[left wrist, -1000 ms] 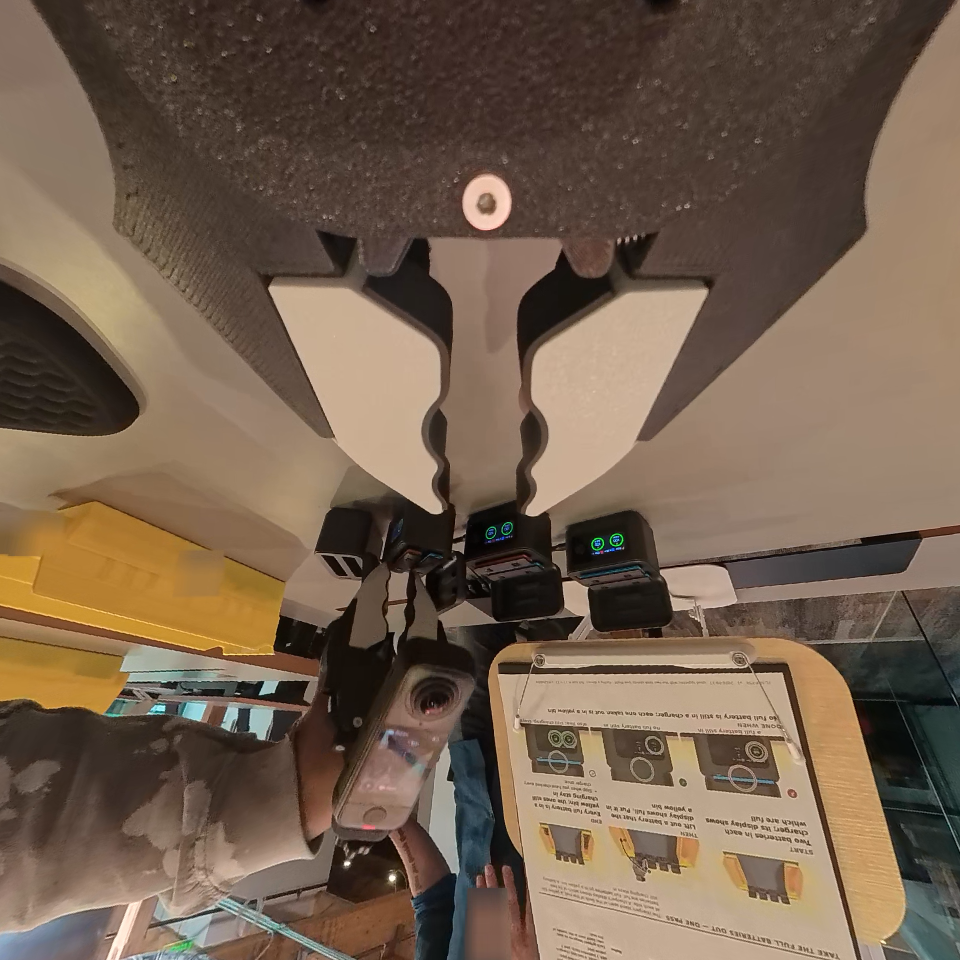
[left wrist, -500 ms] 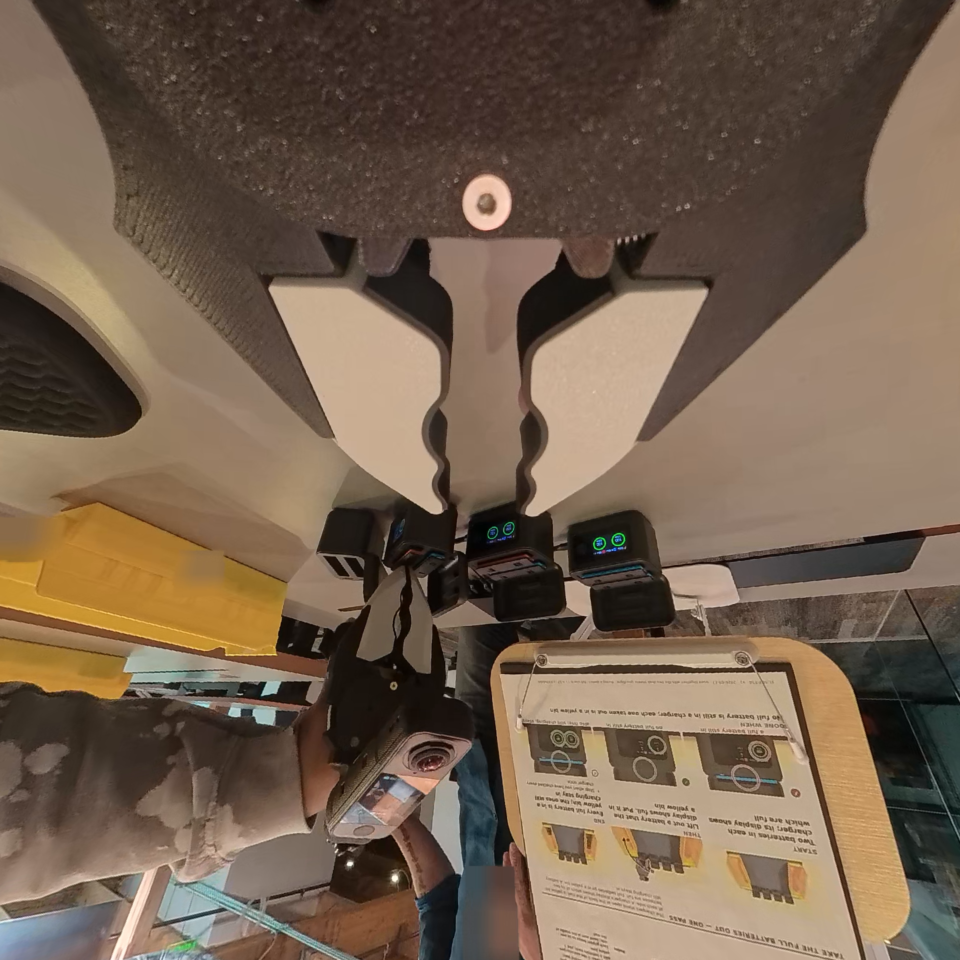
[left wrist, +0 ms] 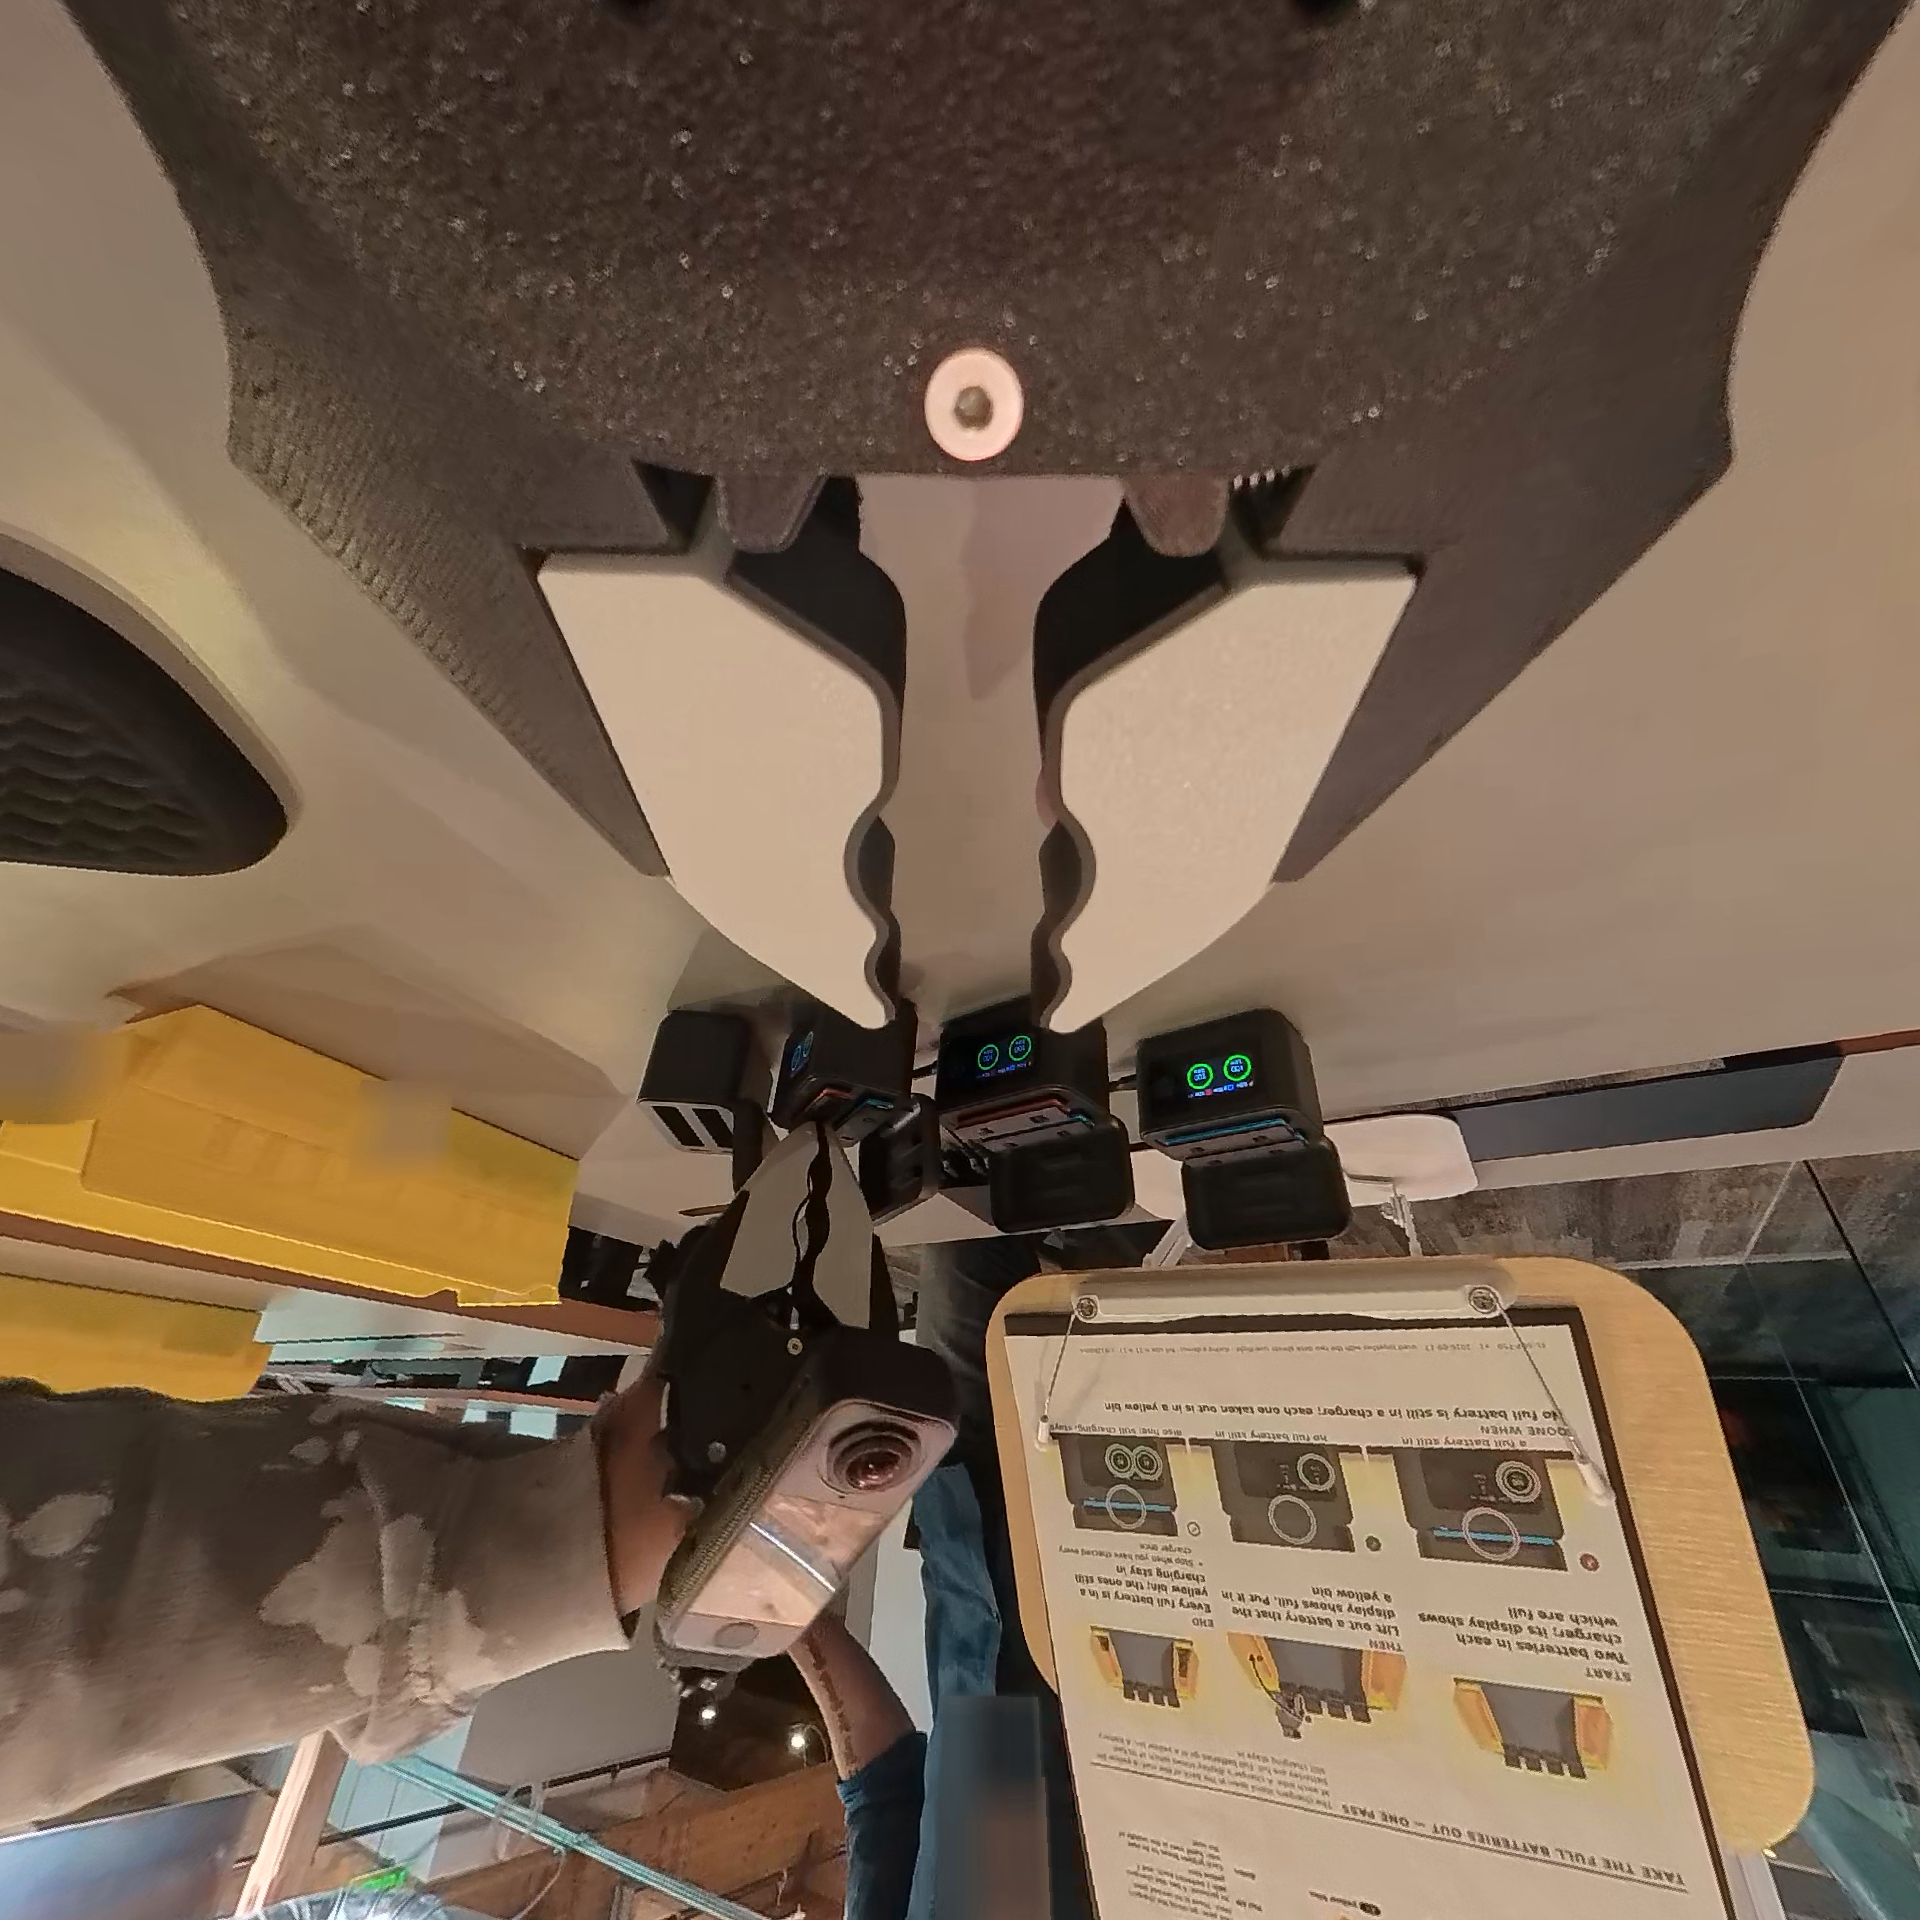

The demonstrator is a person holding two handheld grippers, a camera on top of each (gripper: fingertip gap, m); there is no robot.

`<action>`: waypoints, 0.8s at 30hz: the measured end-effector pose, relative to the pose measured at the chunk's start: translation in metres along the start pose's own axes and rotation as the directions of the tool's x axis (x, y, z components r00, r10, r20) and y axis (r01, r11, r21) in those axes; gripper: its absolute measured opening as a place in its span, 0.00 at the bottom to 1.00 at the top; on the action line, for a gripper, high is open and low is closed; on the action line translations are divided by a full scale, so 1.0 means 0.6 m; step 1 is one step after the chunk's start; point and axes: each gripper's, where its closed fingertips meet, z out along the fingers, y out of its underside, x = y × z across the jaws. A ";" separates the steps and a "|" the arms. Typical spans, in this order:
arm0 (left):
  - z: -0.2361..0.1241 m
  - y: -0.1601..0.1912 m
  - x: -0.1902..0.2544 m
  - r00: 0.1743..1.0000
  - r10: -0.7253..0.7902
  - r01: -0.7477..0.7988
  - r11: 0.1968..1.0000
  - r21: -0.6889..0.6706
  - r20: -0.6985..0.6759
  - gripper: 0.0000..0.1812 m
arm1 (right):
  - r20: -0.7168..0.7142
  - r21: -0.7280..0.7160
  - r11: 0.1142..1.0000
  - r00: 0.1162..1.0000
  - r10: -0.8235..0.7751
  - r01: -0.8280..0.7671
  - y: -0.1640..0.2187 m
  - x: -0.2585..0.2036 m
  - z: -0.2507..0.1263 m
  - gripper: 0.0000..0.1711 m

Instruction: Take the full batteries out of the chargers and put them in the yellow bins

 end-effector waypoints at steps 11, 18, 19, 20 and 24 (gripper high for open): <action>-0.001 -0.002 0.008 0.999 0.035 -0.035 0.999 0.010 -0.008 0.11 | -0.253 0.807 0.557 0.736 0.628 -0.198 -0.022 0.008 -0.218 0.03; -0.002 -0.006 0.002 0.999 0.040 -0.041 0.999 0.019 0.026 0.10 | 0.058 0.980 0.021 0.387 0.920 -0.197 0.029 -0.105 -0.235 0.19; -0.002 -0.006 0.001 0.999 0.040 -0.041 0.999 0.017 0.031 0.10 | 0.089 0.978 -0.019 0.331 0.939 -0.209 0.033 -0.123 -0.219 0.22; -0.001 -0.006 0.000 0.999 0.041 -0.041 0.999 0.015 0.035 0.10 | 0.126 0.972 -0.059 0.290 0.949 -0.228 0.033 -0.141 -0.200 0.24; 0.000 -0.008 -0.005 0.997 0.050 -0.051 0.999 0.010 0.064 0.11 | 0.228 0.942 -0.179 0.149 0.962 -0.285 0.038 -0.191 -0.132 0.35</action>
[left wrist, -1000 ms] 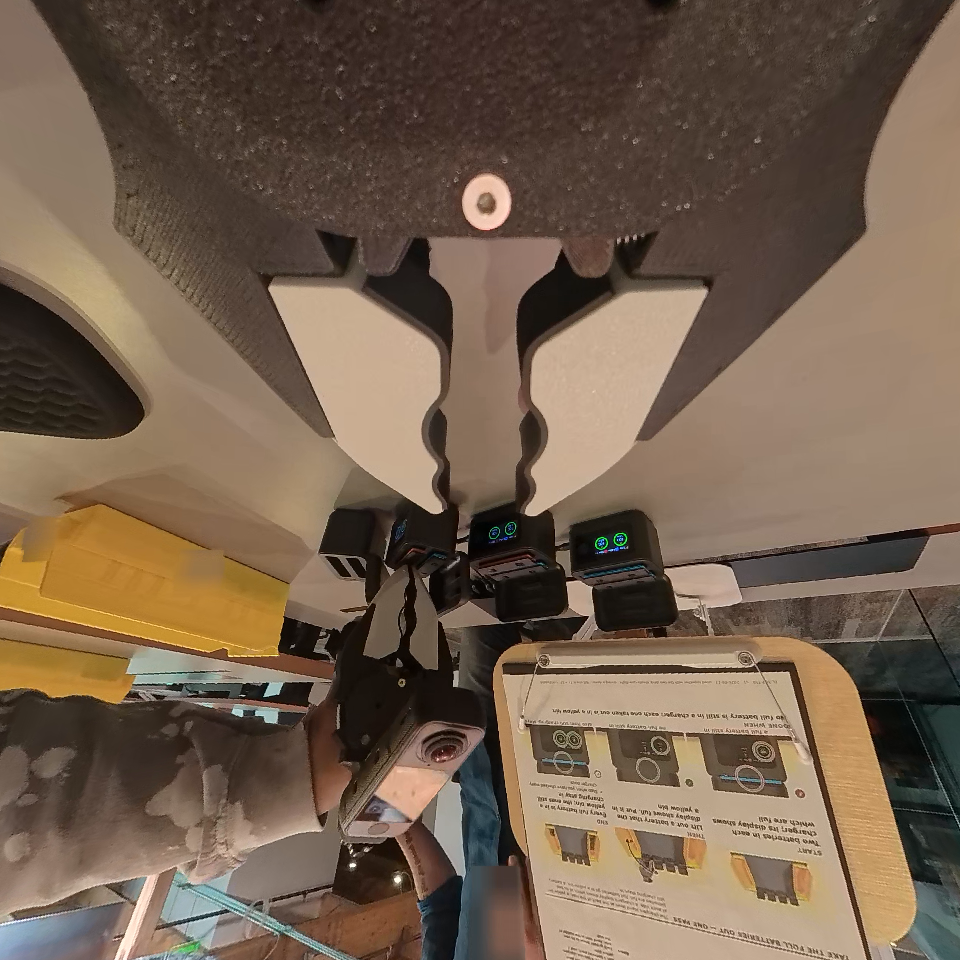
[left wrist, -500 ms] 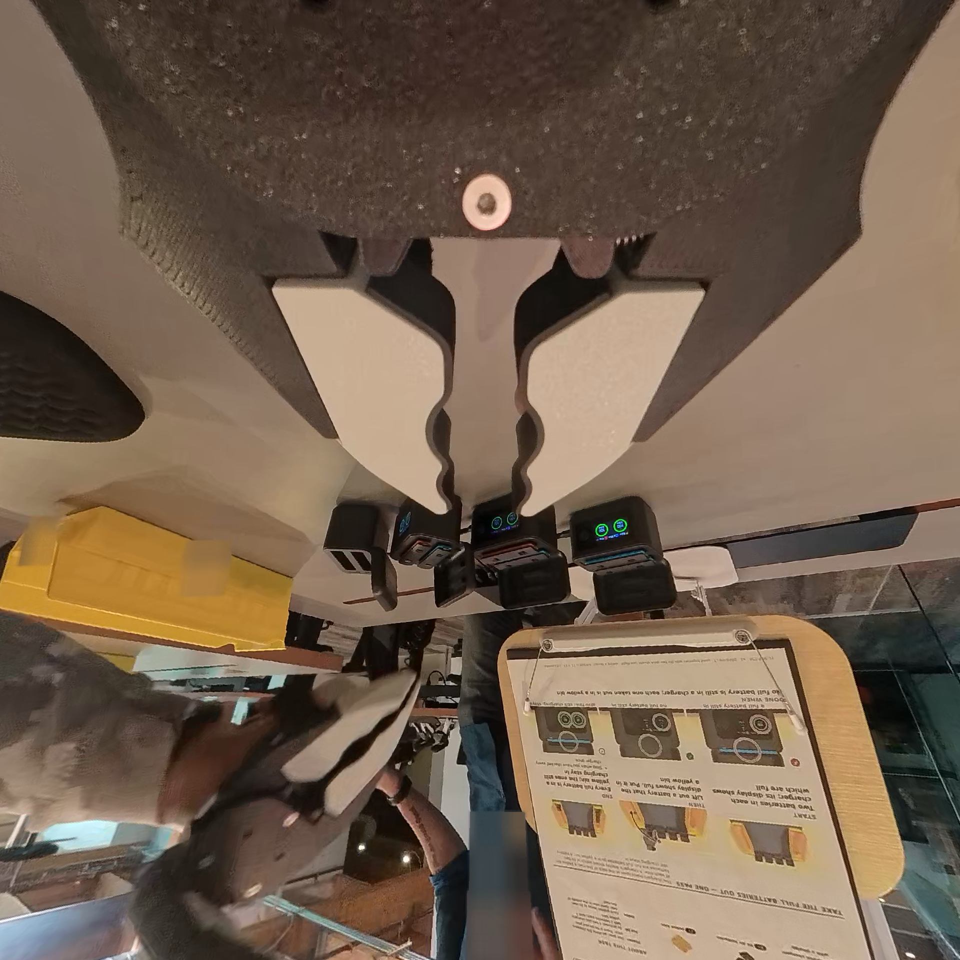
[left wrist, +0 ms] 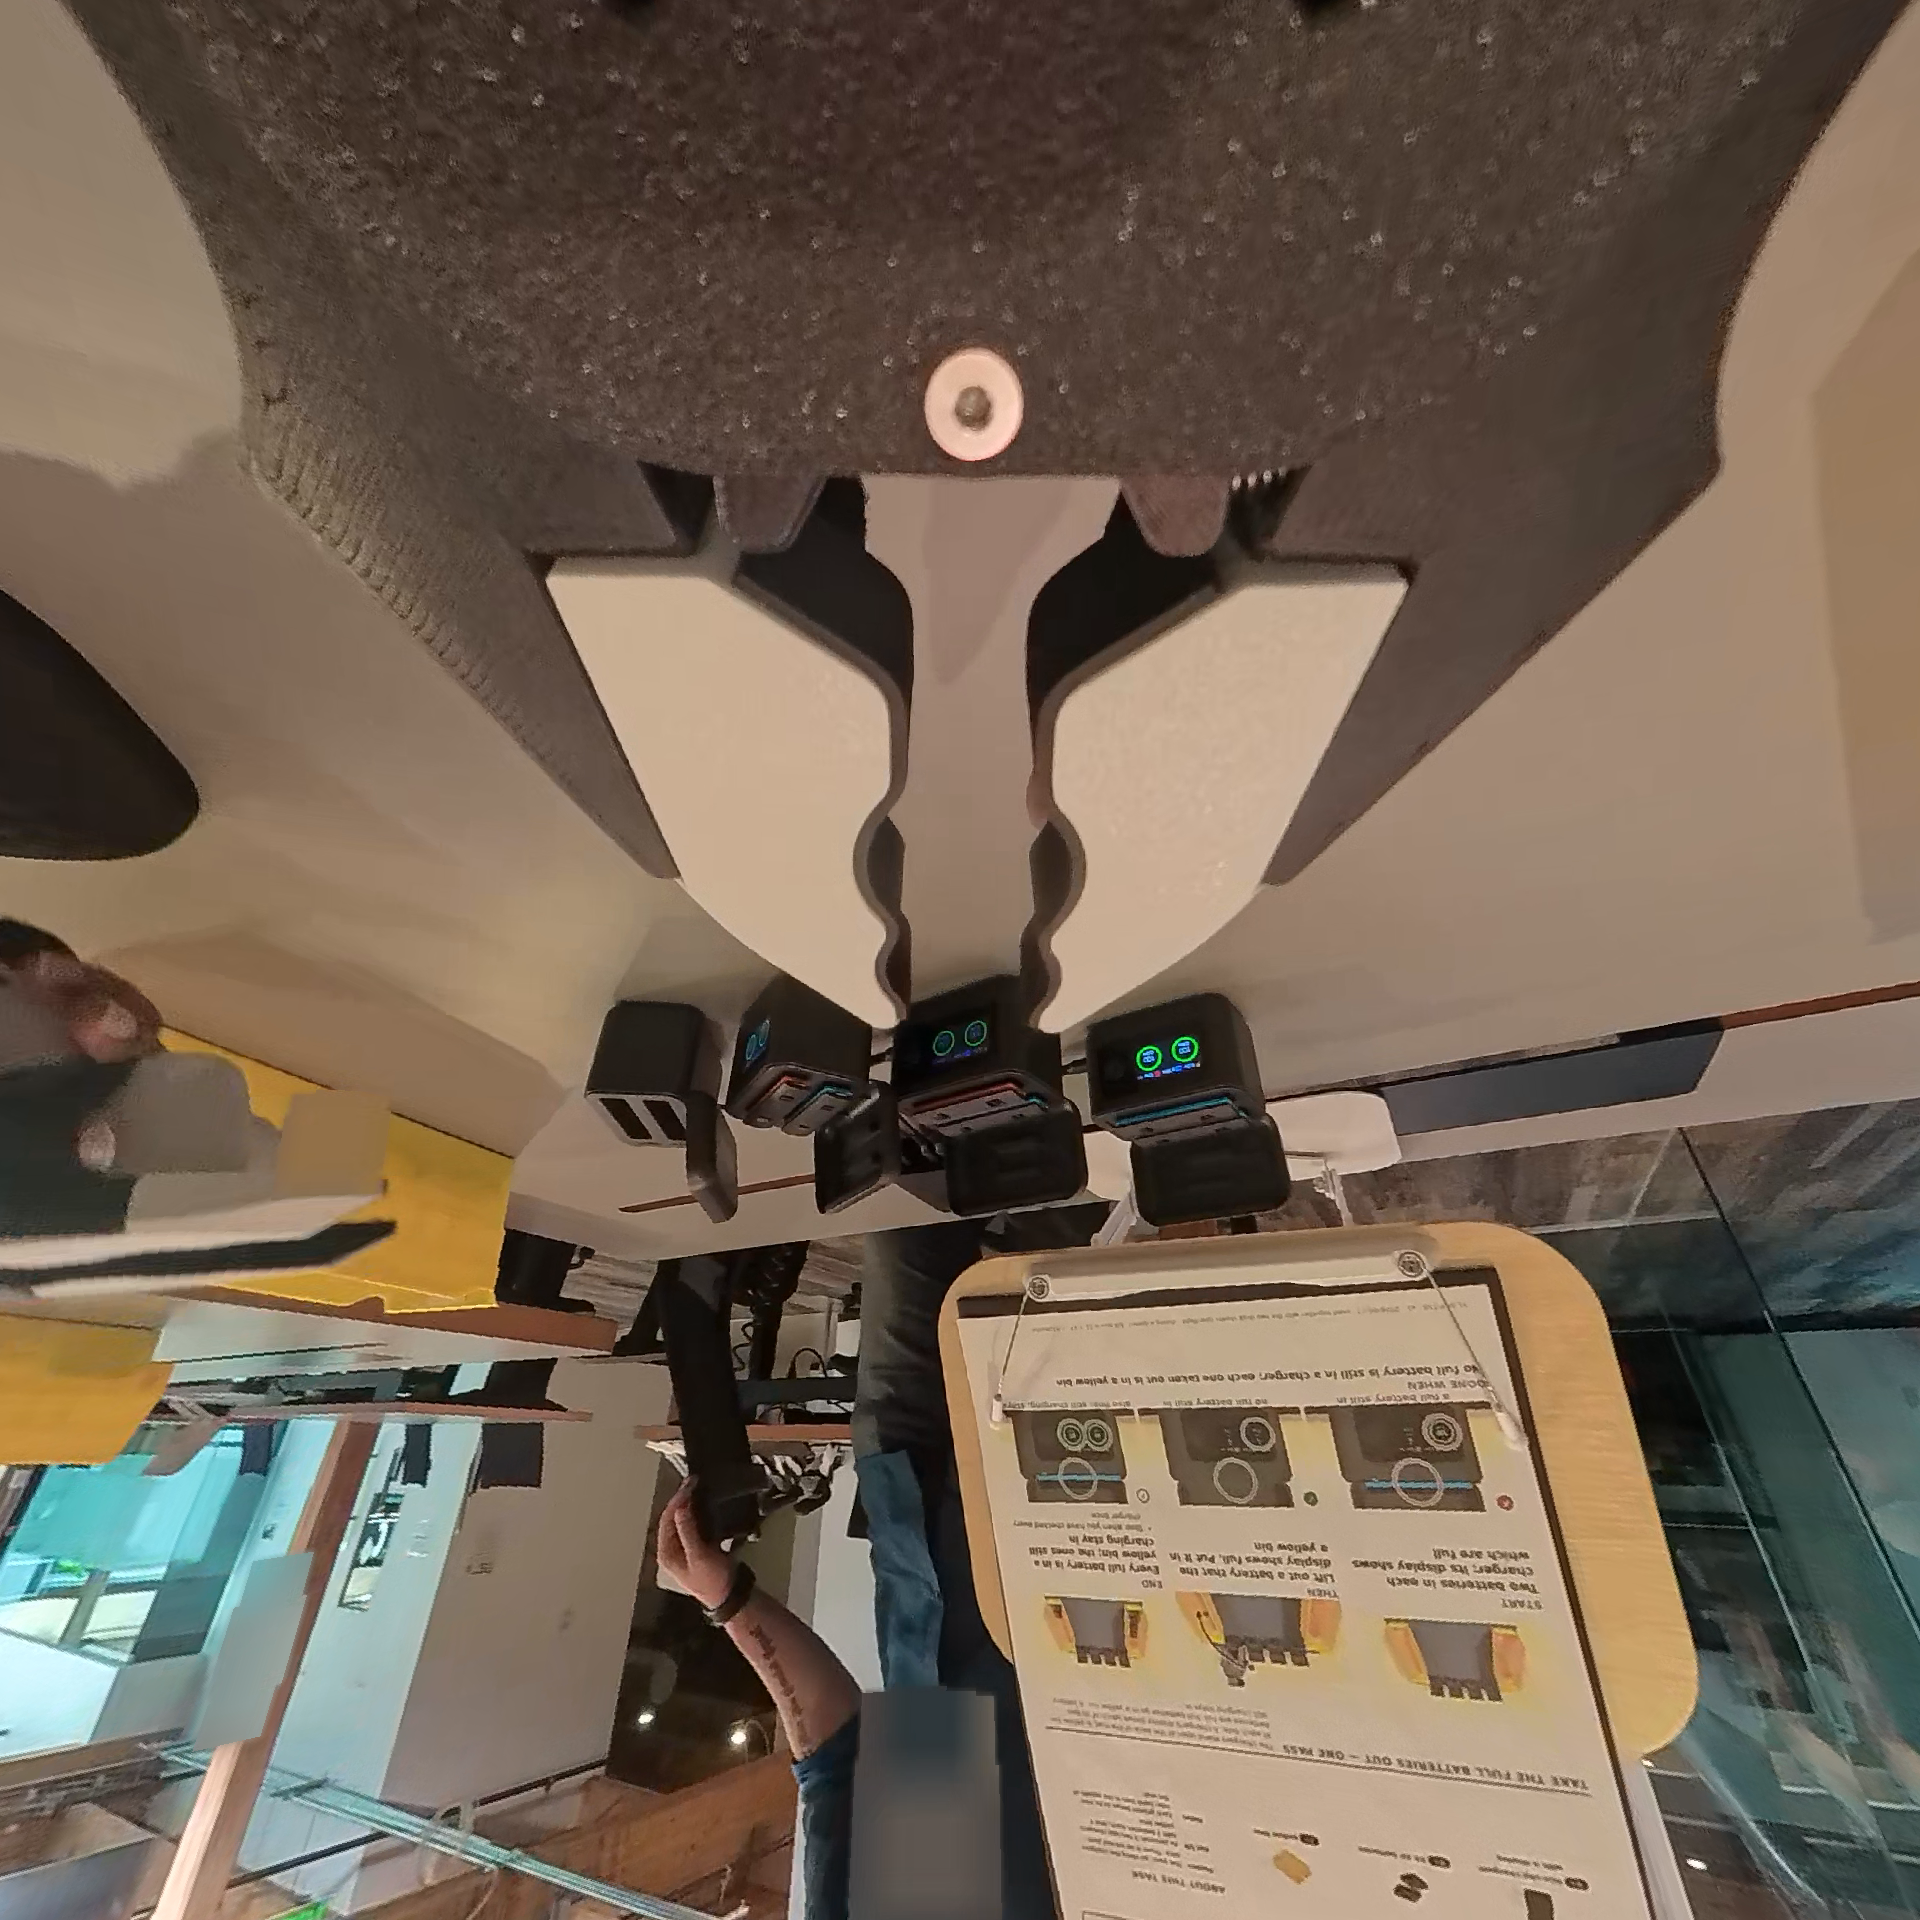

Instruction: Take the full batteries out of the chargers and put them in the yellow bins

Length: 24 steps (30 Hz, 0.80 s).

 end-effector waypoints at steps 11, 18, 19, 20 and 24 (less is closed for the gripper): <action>-0.052 -0.073 -0.120 0.961 0.188 -0.178 0.982 -0.066 0.203 0.16 | -0.049 0.035 0.999 0.999 -0.007 0.009 0.046 0.020 0.000 0.34; -0.144 -0.151 -0.312 0.847 0.448 -0.331 0.867 -0.373 0.288 0.17 | -0.001 0.043 0.999 1.000 -0.031 0.031 0.044 0.002 -0.005 0.32; -0.151 -0.147 -0.333 0.843 0.474 -0.337 0.834 -0.437 0.254 0.17 | 0.004 0.047 0.998 0.999 -0.032 0.032 0.043 0.001 -0.006 0.32; -0.155 -0.139 -0.351 0.843 0.497 -0.346 0.794 -0.500 0.206 0.18 | 0.009 0.047 0.998 0.999 -0.032 0.032 0.042 0.000 -0.007 0.32; -0.166 -0.053 -0.407 0.843 0.532 -0.410 0.535 -0.739 -0.081 0.23 | 0.028 0.034 0.999 0.999 -0.035 0.034 0.047 -0.005 -0.006 0.30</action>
